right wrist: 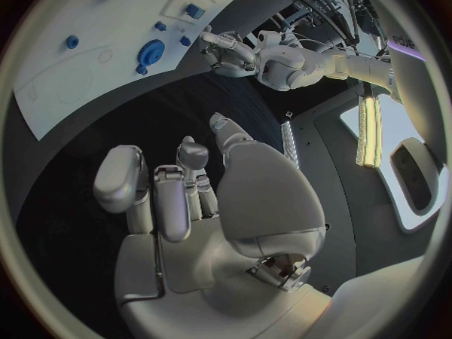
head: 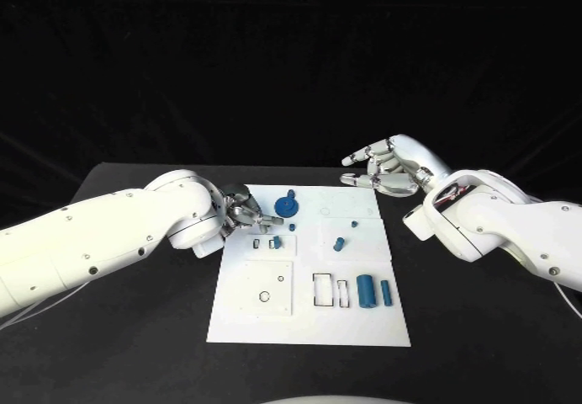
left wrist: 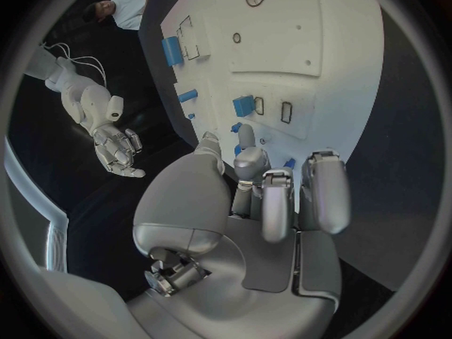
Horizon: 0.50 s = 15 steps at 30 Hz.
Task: Assemble the parts on the task board
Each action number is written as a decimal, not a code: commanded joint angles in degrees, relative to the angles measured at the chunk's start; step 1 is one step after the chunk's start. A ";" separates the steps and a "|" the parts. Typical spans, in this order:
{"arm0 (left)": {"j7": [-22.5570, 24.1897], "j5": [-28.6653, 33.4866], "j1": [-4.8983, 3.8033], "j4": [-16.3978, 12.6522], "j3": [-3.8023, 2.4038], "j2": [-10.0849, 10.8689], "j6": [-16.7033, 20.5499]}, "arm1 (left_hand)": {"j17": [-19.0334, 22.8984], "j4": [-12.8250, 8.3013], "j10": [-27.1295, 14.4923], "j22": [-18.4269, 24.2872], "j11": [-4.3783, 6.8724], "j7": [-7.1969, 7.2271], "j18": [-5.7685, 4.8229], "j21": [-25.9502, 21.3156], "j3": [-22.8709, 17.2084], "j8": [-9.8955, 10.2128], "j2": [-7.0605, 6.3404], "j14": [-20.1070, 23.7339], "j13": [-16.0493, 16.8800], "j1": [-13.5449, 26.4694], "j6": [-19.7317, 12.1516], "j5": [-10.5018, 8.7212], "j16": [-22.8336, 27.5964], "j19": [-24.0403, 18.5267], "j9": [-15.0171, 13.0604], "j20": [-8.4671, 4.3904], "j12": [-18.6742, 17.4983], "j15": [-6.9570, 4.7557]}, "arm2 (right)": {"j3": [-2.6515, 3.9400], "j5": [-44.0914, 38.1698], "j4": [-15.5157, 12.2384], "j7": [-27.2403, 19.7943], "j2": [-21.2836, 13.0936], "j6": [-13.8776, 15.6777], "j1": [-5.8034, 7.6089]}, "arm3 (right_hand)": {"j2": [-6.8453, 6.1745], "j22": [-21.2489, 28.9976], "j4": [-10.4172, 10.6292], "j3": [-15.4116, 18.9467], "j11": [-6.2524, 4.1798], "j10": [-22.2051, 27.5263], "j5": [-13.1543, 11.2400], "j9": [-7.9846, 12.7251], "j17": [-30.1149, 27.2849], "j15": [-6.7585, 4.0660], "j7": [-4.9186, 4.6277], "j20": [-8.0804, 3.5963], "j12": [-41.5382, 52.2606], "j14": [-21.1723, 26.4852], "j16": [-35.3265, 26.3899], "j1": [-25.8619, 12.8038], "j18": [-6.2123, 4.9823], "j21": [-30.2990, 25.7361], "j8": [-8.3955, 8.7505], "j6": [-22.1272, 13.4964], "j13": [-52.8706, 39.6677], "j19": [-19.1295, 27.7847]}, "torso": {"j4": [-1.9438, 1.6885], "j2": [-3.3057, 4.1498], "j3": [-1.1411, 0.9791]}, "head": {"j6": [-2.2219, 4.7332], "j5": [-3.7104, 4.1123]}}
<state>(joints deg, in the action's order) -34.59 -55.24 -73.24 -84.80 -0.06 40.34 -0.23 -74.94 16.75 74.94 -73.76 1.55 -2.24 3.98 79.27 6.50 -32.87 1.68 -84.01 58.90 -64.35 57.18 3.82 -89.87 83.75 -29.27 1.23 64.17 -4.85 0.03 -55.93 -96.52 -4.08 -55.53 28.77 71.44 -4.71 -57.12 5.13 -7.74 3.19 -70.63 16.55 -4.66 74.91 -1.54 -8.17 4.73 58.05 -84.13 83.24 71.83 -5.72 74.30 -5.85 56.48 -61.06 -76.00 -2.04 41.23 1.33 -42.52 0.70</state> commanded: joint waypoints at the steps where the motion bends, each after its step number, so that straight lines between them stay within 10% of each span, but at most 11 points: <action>1: -2.62 -3.10 -0.32 1.52 0.01 -1.55 -5.34 | -15.06 -0.04 0.38 -0.79 0.24 0.16 -0.70 0.55 0.97 -0.77 0.53 -5.99 0.33 0.24 -0.78 -0.63 -0.13 0.62 -1.17 -0.12 0.39 -0.37 | -0.03 0.56 0.24 0.60 0.18 -1.60 0.02 | 0.41 0.21 -0.07 0.35 -0.15 0.36 0.05 0.06 3.47 0.25 0.14 -0.02 -0.51 -3.20 -0.46 0.21 -0.58 -0.40 -0.33 0.17 0.21 0.61 | -0.03 -0.06 -0.06 | -0.12 -0.01; 15: -3.31 -4.02 -1.20 5.93 0.53 -5.70 -10.35 | -15.06 -0.04 0.80 -2.36 0.39 0.27 -0.99 1.54 2.72 -1.97 0.69 -5.99 1.39 0.51 -1.44 -0.89 -0.13 1.16 -3.01 -0.22 1.33 -0.46 | -0.12 -0.38 0.74 1.23 0.46 -2.68 0.02 | 0.77 1.39 -0.30 0.44 -0.23 0.99 0.89 0.13 2.42 0.15 0.18 -0.12 -1.64 -2.97 -1.28 1.06 -0.78 -1.17 -0.43 0.22 1.35 1.07 | 0.07 0.09 0.06 | -0.41 -0.35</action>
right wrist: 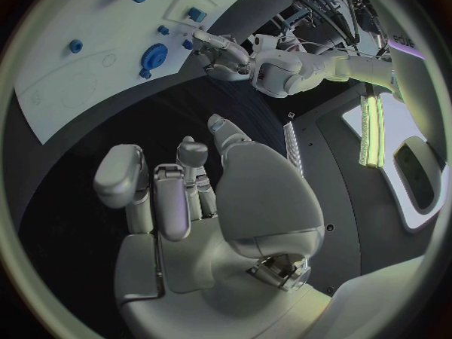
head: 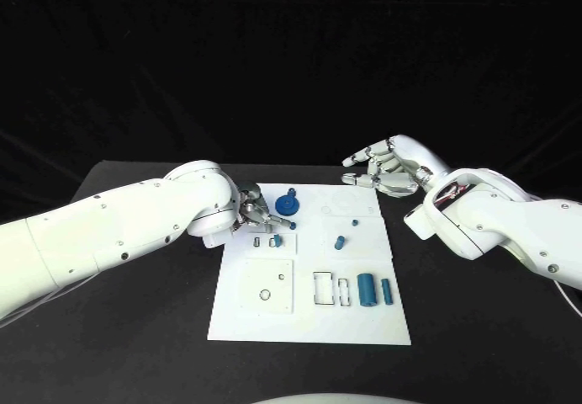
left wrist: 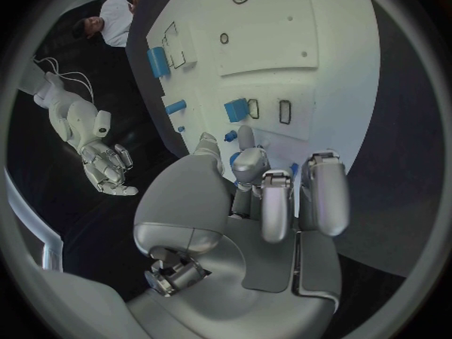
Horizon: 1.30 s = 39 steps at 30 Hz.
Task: Assemble the parts on the task board
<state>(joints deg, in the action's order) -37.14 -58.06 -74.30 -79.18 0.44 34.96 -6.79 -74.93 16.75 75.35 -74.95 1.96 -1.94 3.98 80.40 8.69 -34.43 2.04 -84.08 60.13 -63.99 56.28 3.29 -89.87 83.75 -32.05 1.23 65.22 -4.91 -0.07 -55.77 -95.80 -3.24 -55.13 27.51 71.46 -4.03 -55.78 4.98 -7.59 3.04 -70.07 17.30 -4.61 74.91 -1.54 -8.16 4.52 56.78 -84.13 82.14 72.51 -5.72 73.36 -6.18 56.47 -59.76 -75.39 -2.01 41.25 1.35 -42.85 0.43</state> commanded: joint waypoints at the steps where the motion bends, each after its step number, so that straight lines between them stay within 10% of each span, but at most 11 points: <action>1: -0.78 -1.31 -0.18 0.39 0.04 -0.41 -4.03 | -15.07 -0.04 0.39 -1.17 -0.02 -0.03 -1.00 0.41 0.53 -0.41 0.33 -5.92 0.16 0.14 -0.55 -0.36 -0.13 1.16 -0.24 -0.22 0.28 -0.39 | -0.02 -0.55 0.03 0.41 0.07 -1.48 0.01 | 0.08 0.05 -0.15 0.29 -0.08 0.43 0.14 0.07 2.43 0.15 0.17 0.09 -0.37 -2.97 -0.17 0.38 -0.78 -0.23 -0.10 0.22 0.05 0.46 | 0.01 0.07 0.07 | -0.20 -0.01; 39: -1.19 -2.30 -0.36 2.44 0.22 -2.98 -8.67 | -15.07 -0.30 1.15 -3.60 0.29 0.34 -1.45 1.96 1.45 -2.08 1.92 -5.92 1.65 -2.44 -1.18 0.02 -0.13 1.92 -3.08 -0.42 1.69 -0.62 | -0.22 -0.75 0.56 0.78 0.90 -3.29 -0.03 | 0.33 0.60 -0.03 0.48 -0.13 0.40 1.16 0.09 1.97 0.10 0.21 0.03 -0.52 -2.90 -0.58 0.57 -0.86 -0.65 -0.27 0.42 0.35 0.61 | -0.07 0.06 0.14 | -1.25 0.20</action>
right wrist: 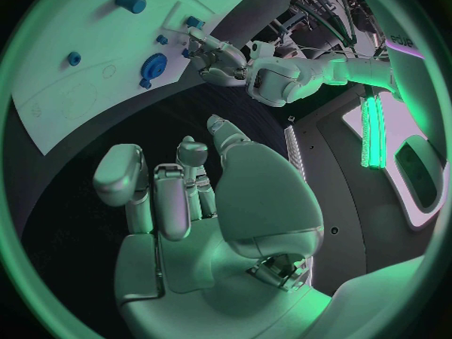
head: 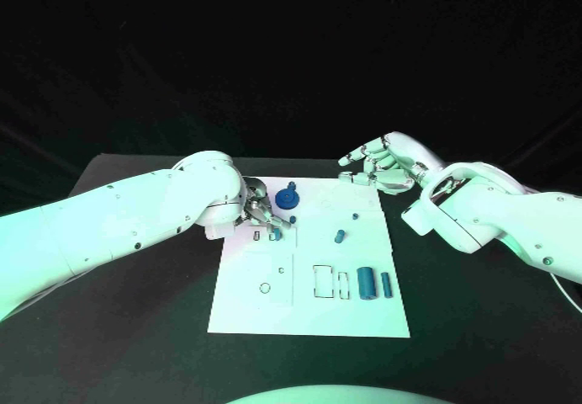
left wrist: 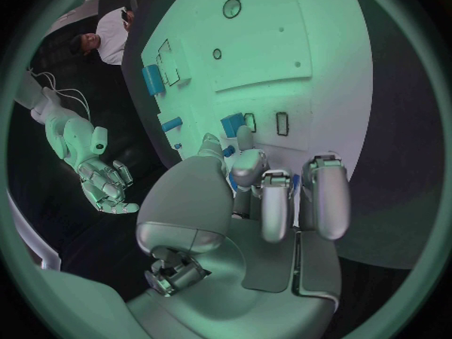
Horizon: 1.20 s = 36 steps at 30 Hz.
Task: Assemble the parts on the task board
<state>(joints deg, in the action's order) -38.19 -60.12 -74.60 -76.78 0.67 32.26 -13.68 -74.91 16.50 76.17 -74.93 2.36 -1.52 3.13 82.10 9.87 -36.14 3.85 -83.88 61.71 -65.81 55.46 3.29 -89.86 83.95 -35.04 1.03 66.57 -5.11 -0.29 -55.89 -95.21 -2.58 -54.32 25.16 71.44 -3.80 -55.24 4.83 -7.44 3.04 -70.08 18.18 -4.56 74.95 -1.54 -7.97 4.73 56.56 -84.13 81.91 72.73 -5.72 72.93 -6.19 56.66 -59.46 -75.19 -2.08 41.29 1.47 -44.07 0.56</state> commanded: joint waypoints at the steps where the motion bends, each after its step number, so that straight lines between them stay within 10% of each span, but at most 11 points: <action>1: -0.15 -0.23 -0.06 0.06 -0.01 -0.29 -1.83 | -15.09 -0.05 0.33 -3.62 -0.11 -0.08 -0.59 0.27 0.28 -0.37 0.11 -6.12 0.07 -0.63 -0.36 0.02 -0.14 1.71 -0.09 -0.21 0.34 -0.42 | -0.01 -0.63 -0.04 0.11 0.09 -0.96 -0.01 | 0.10 0.06 0.13 0.33 -0.13 0.41 0.28 0.05 1.93 0.10 0.02 -0.18 -0.30 -2.90 -0.35 0.35 -0.86 -0.21 -0.26 0.24 0.06 0.41 | 0.02 0.01 0.01 | -0.09 0.06; 36: -0.24 0.24 0.00 0.90 0.34 -1.12 -2.74 | -15.09 -1.10 0.23 -4.01 -0.02 0.00 -0.61 0.39 -0.64 -0.88 1.41 -6.12 0.13 -5.80 -1.13 0.33 -0.14 1.62 -2.19 -0.28 0.33 -0.49 | -0.02 -1.47 0.28 0.63 0.50 -1.14 -0.04 | 0.22 -0.08 0.23 0.40 -0.16 0.11 0.42 0.04 2.27 0.08 0.05 -0.20 0.09 -3.00 -0.16 0.32 -0.82 -0.17 -0.35 0.37 -0.22 0.29 | 0.01 0.03 -0.02 | -0.74 0.09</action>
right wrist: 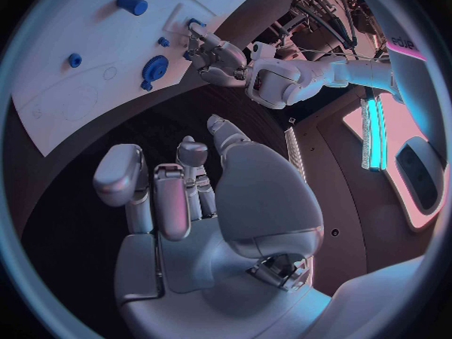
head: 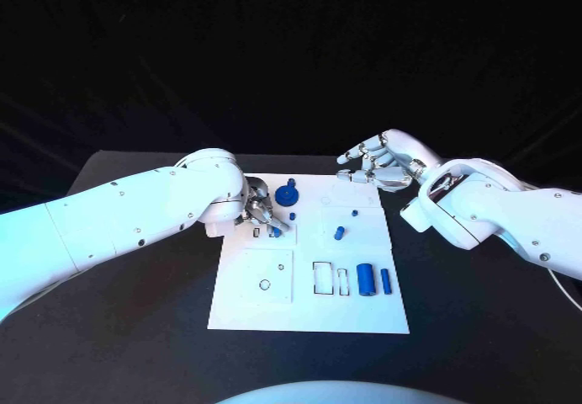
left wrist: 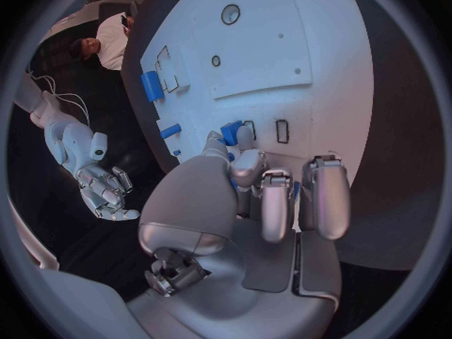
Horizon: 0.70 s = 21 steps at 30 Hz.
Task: Assemble the parts on the task board
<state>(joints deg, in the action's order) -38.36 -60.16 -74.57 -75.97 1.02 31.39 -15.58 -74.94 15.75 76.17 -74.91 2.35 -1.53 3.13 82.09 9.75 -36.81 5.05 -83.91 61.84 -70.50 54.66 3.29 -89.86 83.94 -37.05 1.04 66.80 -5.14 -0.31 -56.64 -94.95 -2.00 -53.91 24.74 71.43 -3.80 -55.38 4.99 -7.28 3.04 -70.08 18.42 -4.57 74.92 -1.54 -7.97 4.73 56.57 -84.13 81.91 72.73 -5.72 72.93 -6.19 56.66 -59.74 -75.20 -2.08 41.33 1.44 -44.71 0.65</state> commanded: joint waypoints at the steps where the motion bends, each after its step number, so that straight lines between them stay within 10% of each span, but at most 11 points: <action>1: -0.07 0.33 -0.03 0.10 -0.01 -0.26 -0.76 | -15.06 -0.67 0.19 -4.03 0.01 0.04 -0.60 0.37 -0.99 -0.20 0.56 -6.09 -0.04 -1.92 -0.42 0.36 -0.14 1.60 -0.32 -0.30 0.05 -0.49 | 0.00 -0.73 0.03 0.05 0.10 -0.73 -0.03 | 0.22 0.06 0.07 0.24 -0.16 0.11 0.18 0.05 2.29 0.08 0.05 -0.20 0.09 -3.00 -0.16 0.32 -0.83 -0.17 -0.35 0.37 0.06 0.30 | 0.01 0.00 0.00 | -0.10 -0.01; 8: 0.20 1.77 -0.02 0.07 -0.01 -0.20 0.41 | -15.06 -6.54 -1.64 -3.33 0.27 0.14 -0.40 -0.27 -10.53 2.02 2.70 -6.09 -1.65 -13.42 -3.42 4.74 -0.14 1.09 -0.21 -0.76 -2.08 -0.88 | 0.00 -0.71 0.18 -0.03 0.21 -0.86 -0.06 | 0.31 0.05 0.11 0.24 -0.18 0.07 0.23 0.05 2.17 0.07 0.07 -0.21 0.11 -2.98 -0.25 0.32 -0.82 -0.17 -0.37 0.41 0.07 0.27 | -0.02 -0.02 0.00 | -0.24 0.04; 16: 0.53 2.99 -0.01 -0.60 -0.01 0.50 1.39 | -15.06 -4.82 -1.85 -3.22 -0.41 -1.05 -0.21 -0.81 -36.04 2.84 -8.73 -6.09 -3.43 -9.70 -3.30 7.04 -0.14 0.72 -1.86 0.01 -4.01 0.18 | -0.02 -0.65 0.31 -0.09 0.32 -1.10 -0.10 | 0.31 0.05 0.11 0.24 -0.18 0.07 0.24 0.05 2.16 0.07 0.07 -0.21 0.11 -2.98 -0.25 0.32 -0.82 -0.18 -0.37 0.41 0.07 0.27 | -0.01 -0.01 -0.01 | -0.38 0.02; 21: 0.67 3.11 -0.01 -1.04 -0.02 1.05 2.72 | -15.06 -6.04 -1.43 -3.45 -0.50 -0.90 -0.27 -0.81 -43.19 1.98 -11.60 -6.09 -3.28 -6.65 -3.33 7.45 -0.14 0.79 -3.32 0.12 -3.76 0.08 | -0.03 -0.56 0.41 -0.15 0.38 -1.18 -0.12 | 0.31 0.05 0.11 0.24 -0.18 0.07 0.24 0.05 2.16 0.07 0.07 -0.21 0.11 -2.98 -0.25 0.32 -0.82 -0.18 -0.37 0.41 0.07 0.27 | -0.09 -0.03 -0.02 | -0.38 0.09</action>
<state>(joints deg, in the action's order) -38.21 -57.96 -74.57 -76.76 1.03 32.37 -14.34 -74.93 19.93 74.33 -74.91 1.74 -2.57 3.13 81.65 -22.67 -34.59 -6.25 -83.98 58.54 -77.61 51.18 10.41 -89.86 84.03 -40.27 0.70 62.86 -5.19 -0.34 -56.72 -94.58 -1.97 -53.61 24.43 71.37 -3.80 -55.37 4.98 -7.29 3.05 -70.08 18.42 -4.57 74.91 -1.54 -7.97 4.73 56.57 -84.13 81.91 72.73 -5.72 72.93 -6.19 56.66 -59.72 -75.20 -2.11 41.31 1.42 -45.09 0.69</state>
